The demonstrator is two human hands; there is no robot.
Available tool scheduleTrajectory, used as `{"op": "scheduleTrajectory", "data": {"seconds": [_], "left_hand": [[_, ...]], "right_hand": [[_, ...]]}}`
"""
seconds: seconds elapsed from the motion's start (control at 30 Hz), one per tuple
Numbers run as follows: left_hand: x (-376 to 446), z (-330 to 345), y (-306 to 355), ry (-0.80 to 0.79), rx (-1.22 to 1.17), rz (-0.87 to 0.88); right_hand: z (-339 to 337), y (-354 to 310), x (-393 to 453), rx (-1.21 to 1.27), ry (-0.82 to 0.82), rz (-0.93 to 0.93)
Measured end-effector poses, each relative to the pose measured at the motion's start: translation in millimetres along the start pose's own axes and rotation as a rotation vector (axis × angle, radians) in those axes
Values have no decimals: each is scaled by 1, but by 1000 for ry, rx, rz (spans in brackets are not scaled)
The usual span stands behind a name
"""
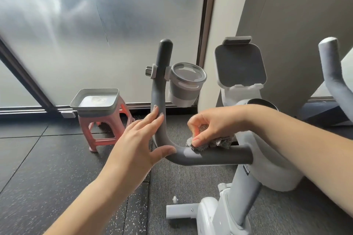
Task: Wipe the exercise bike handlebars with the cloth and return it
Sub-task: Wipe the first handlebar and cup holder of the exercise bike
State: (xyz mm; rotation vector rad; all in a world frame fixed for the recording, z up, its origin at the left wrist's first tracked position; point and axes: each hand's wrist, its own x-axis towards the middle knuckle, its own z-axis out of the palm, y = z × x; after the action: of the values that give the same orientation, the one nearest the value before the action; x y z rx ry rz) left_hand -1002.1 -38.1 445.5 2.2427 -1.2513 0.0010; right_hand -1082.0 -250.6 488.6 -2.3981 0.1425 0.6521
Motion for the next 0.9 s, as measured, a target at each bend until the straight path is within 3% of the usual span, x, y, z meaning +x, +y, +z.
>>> {"op": "scheduleTrajectory", "data": {"seconds": [0.23, 0.33, 0.7, 0.9], "left_hand": [[-3, 0, 3, 6, 8, -28], [-1, 3, 3, -3, 50, -43], [-1, 1, 6, 58, -6, -38], [-6, -9, 28, 276, -190, 46]], "right_hand": [[-17, 11, -27, -298, -15, 99], [-14, 8, -31, -299, 36, 85], [24, -8, -19, 291, 491, -53], [24, -15, -24, 556, 502, -245]]}}
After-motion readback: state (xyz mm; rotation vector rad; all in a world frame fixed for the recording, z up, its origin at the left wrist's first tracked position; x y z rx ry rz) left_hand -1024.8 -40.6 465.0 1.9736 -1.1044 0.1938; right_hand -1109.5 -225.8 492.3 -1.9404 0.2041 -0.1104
